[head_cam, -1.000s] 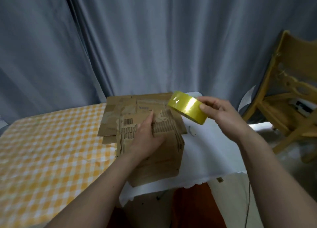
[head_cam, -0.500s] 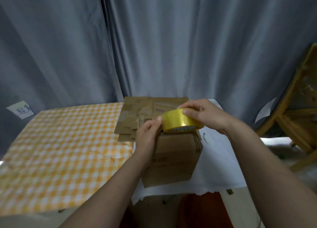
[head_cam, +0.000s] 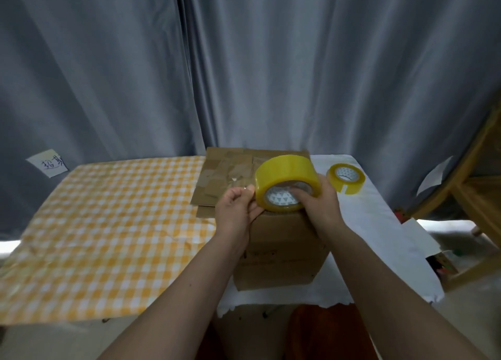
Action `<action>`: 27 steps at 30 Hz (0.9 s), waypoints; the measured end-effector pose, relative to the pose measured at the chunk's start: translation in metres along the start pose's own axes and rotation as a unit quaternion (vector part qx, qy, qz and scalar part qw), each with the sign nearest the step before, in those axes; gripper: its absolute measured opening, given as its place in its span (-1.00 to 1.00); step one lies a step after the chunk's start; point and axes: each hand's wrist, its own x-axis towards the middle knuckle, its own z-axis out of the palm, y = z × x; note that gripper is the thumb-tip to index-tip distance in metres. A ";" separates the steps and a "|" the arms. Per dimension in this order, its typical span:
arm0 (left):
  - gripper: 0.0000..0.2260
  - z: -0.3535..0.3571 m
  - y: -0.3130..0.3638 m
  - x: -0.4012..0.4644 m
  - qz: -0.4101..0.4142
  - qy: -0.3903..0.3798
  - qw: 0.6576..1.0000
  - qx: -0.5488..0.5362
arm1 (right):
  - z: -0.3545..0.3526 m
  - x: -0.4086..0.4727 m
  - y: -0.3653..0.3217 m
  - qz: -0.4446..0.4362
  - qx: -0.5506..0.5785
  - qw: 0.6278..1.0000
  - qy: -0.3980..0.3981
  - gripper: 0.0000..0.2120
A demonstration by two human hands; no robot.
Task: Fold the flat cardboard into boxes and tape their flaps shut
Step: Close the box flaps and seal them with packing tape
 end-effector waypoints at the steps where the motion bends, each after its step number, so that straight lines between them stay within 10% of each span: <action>1: -0.83 0.000 0.000 0.001 -0.001 0.008 1.000 0.009 | 0.004 0.001 0.003 0.009 -0.012 1.000 0.013 -0.60; 27: -0.76 -0.055 0.005 0.031 -0.146 0.114 0.981 0.048 | 0.031 0.002 -0.013 -0.055 -0.098 0.994 0.001 -0.81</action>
